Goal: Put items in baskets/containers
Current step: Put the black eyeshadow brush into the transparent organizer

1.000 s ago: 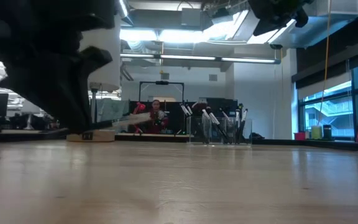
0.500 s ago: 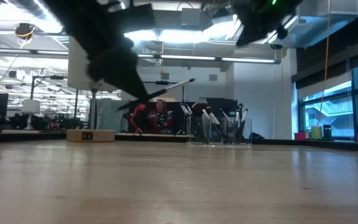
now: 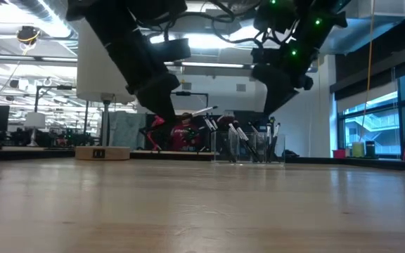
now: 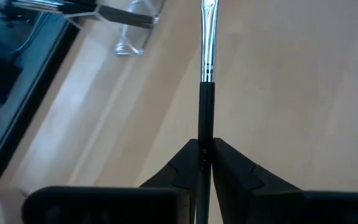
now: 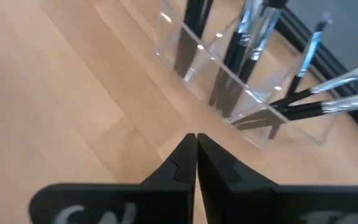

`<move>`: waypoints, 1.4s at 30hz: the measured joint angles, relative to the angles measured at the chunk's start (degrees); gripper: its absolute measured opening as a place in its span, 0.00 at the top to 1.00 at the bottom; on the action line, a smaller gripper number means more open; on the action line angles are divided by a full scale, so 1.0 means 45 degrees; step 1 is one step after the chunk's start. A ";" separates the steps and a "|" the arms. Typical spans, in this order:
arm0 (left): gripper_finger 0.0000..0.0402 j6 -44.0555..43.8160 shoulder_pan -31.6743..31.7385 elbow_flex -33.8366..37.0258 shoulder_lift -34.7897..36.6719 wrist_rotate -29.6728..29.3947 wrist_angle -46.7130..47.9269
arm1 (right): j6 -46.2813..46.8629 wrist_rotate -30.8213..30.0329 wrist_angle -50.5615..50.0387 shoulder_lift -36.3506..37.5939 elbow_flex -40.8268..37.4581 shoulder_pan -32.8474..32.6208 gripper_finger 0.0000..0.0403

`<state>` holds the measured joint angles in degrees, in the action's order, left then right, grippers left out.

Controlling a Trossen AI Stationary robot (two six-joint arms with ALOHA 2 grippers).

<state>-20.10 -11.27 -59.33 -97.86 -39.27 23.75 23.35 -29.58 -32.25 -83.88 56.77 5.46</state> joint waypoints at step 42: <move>0.91 -0.2585 0.0911 0.3385 0.3973 -0.1118 -0.3620 | 0.1408 0.4725 1.7401 -0.0056 -0.6237 -0.0461 0.87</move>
<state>-31.73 -7.17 -44.10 -79.98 -44.30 7.46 29.69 -8.32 46.05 -84.14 28.71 3.39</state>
